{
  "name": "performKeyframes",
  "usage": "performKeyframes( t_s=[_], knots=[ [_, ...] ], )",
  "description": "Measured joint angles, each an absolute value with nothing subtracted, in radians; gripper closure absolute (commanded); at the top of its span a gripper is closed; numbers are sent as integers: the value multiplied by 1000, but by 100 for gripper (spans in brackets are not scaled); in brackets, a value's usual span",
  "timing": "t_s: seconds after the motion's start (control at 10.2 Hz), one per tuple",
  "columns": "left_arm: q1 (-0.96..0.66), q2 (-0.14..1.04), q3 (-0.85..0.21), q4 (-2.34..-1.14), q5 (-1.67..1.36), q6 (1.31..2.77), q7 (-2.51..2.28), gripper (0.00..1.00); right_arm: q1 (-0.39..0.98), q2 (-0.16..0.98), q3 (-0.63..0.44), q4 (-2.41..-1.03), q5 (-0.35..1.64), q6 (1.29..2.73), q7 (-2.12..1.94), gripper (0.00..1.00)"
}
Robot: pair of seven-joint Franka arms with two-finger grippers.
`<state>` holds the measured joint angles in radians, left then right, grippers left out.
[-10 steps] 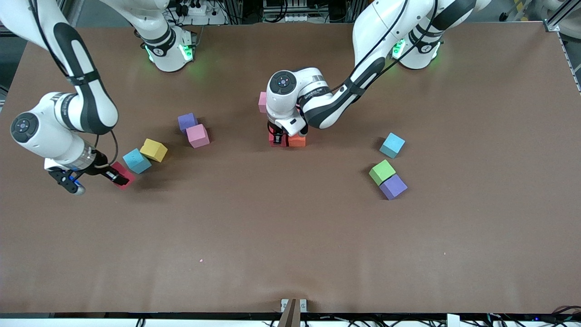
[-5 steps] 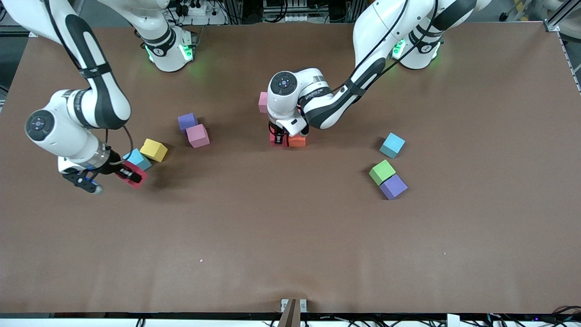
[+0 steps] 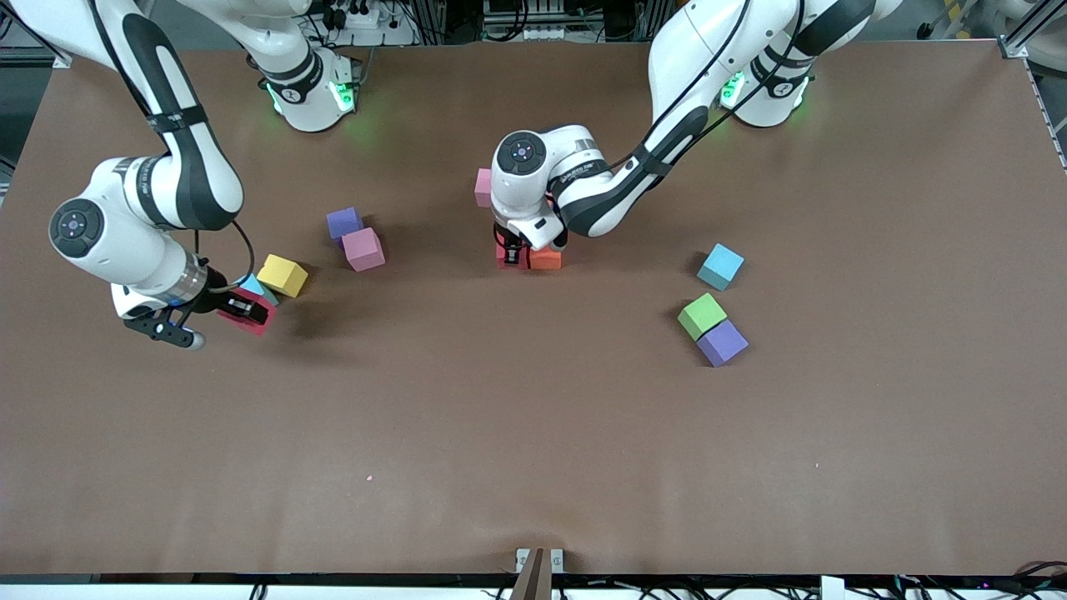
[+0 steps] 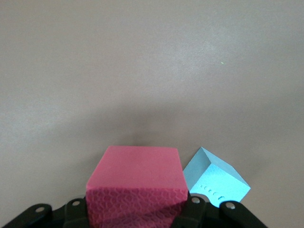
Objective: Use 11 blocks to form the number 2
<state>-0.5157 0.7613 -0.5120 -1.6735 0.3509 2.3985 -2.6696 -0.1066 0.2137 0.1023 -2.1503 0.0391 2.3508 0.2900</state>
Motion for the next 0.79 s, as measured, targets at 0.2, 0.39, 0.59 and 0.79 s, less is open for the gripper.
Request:
performKeyframes(
  t_s=[0.2, 0.39, 0.59, 0.79],
  knots=[
    [-515, 761, -512, -1675, 351, 2400, -2670, 71, -64, 214, 105, -2157, 39, 2346, 274, 61],
    [-515, 760, -512, -1677, 352, 2401, -2670, 70, -1, 214, 120, -2157, 39, 2346, 273, 61],
    [-514, 760, -513, -1679, 356, 2402, -2670, 70, 32, 214, 141, -2156, 39, 2346, 273, 61],
    [-511, 758, -514, -1683, 362, 2402, -2670, 70, 33, 214, 148, -2156, 39, 2344, 264, 62]
  ],
)
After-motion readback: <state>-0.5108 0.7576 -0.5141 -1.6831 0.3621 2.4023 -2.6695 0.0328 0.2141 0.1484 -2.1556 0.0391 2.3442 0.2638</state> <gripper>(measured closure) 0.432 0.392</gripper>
